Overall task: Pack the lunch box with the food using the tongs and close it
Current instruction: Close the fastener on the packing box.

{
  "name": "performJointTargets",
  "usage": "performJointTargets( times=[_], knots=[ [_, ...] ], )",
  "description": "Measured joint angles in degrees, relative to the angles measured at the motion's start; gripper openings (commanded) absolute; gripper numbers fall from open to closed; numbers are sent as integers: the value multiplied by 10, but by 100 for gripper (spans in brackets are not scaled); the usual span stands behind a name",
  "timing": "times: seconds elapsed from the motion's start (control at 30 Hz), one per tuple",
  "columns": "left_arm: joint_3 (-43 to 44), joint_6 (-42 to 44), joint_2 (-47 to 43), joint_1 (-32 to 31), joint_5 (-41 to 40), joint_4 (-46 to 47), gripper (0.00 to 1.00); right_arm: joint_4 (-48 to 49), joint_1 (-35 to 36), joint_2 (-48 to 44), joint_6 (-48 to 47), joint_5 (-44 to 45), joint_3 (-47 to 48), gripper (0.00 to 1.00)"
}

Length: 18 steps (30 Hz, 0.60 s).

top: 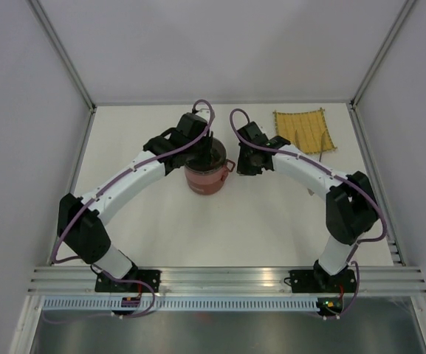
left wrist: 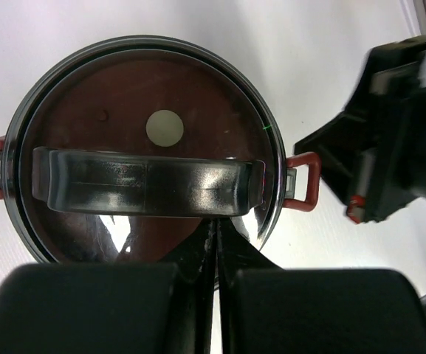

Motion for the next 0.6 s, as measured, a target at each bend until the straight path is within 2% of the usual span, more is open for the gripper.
performJointTargets(
  times=[0.4, 0.6],
  knots=[
    [-26, -3, 1, 0, -12, 63, 3, 26, 19, 122, 28, -19, 80, 0],
    [-38, -10, -1, 0, -10, 89, 3, 24, 19, 153, 28, -17, 96, 1]
  ],
)
